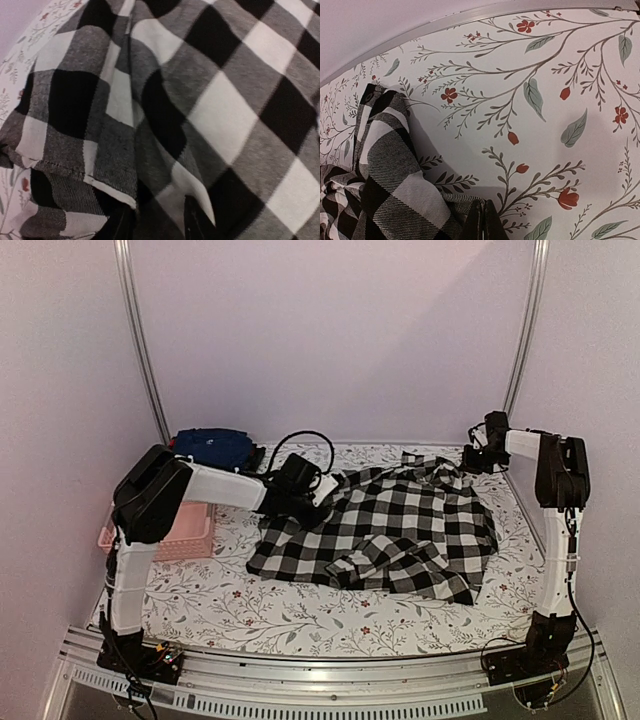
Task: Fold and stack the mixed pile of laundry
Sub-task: Adjust the flattened shirt at the center of the board.
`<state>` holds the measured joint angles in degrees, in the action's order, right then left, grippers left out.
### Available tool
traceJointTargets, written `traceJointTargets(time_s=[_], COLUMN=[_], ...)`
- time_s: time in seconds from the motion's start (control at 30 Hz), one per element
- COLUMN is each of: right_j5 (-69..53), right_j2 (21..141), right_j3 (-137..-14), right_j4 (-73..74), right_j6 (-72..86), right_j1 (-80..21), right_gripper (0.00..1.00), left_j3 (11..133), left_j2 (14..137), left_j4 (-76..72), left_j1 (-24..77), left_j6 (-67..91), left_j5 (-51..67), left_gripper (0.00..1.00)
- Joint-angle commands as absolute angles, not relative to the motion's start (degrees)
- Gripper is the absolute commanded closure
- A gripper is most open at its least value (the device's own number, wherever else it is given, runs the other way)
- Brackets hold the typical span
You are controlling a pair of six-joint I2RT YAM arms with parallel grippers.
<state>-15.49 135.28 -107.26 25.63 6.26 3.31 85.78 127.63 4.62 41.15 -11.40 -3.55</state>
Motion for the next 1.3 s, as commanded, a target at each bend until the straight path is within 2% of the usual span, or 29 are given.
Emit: traceJointTargets(time_s=[0.0,0.13,0.23,0.37,0.5,0.63,0.83,0.97,1.27], right_j5=[-14.55,-14.54,-14.8,-15.05,-15.25,-15.15,-16.0,-15.99,-16.25], right_j2=[134.9,134.96,134.87,135.08,135.17,135.16,135.1,135.1,135.17], right_j3=[-108.18,-108.21,-108.19,-108.25,-108.28,-108.28,-108.28,-108.28,-108.29], right_j4=[25.1,25.29,25.25,25.31,25.23,25.4,25.58,25.66,25.43], right_j6=[6.24,6.1,5.76,5.47,5.39,5.07,4.99,5.01,5.01], right_j1=[3.34,3.33,3.34,3.34,3.34,3.34,3.34,3.34,3.34], right_gripper=[1.0,1.0,1.0,1.0,1.0,1.0,1.0,1.0,1.0], left_j3=[80.53,81.92,80.39,83.57,93.22,100.3,89.78,88.89,84.35], left_j2=[116.89,115.04,112.96,115.02,123.28,129.91,124.77,125.24,126.36], left_j4=[-1.44,4.82,1.09,-3.01,3.87,8.14,1.5,2.87,1.26], left_j1=[43.98,43.02,37.18,29.82,24.53,22.88,28.44,29.57,33.96], left_j6=[-18.34,-17.29,-11.49,-4.81,-0.45,3.74,-1.77,-0.17,4.87], left_j5=[10.32,19.36,26.42,21.28,19.59,24.12,27.35,28.05,27.98], left_gripper=[0.58,0.35,0.3,0.26,0.26,0.3,0.34,0.41,0.44])
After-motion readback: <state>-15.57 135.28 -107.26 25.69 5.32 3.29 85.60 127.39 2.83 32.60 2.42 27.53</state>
